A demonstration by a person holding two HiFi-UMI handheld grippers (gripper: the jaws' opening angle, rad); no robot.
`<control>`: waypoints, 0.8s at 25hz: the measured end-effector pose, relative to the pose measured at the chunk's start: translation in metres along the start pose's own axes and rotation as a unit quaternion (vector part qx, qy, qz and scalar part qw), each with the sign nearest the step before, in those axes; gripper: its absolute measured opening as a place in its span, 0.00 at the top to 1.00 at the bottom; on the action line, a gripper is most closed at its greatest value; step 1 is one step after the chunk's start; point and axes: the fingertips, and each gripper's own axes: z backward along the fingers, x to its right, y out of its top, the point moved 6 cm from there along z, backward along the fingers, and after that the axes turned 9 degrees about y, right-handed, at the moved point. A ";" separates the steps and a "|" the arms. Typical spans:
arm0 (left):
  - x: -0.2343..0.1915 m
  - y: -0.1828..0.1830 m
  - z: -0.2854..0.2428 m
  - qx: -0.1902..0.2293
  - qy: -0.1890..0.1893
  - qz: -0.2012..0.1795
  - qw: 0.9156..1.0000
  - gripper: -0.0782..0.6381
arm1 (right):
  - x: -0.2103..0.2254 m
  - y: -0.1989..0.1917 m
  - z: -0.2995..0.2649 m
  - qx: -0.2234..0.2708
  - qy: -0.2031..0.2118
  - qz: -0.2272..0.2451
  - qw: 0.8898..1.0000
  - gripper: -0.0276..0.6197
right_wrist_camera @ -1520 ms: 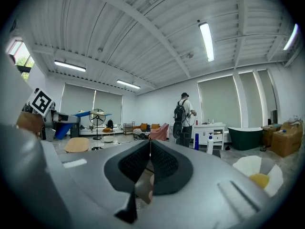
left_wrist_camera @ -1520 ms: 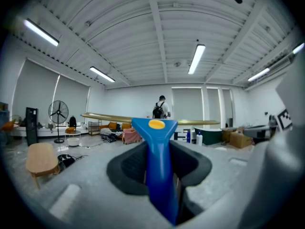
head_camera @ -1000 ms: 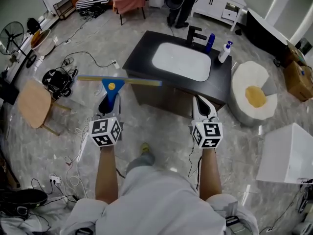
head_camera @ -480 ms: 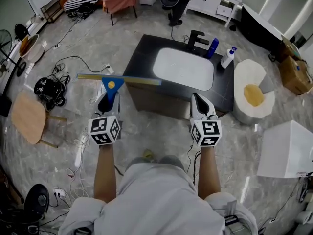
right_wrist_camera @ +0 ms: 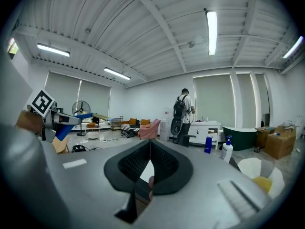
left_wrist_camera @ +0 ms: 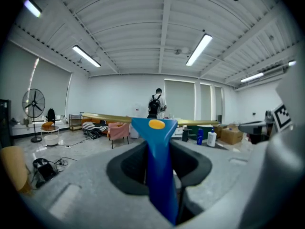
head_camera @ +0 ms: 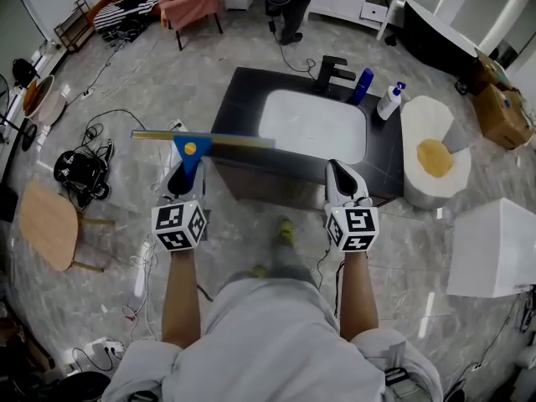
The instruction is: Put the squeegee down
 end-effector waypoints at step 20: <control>0.009 0.015 -0.231 -0.032 0.010 -0.005 0.999 0.71 | 0.145 -0.004 -0.196 -0.011 0.018 -0.030 0.999 0.95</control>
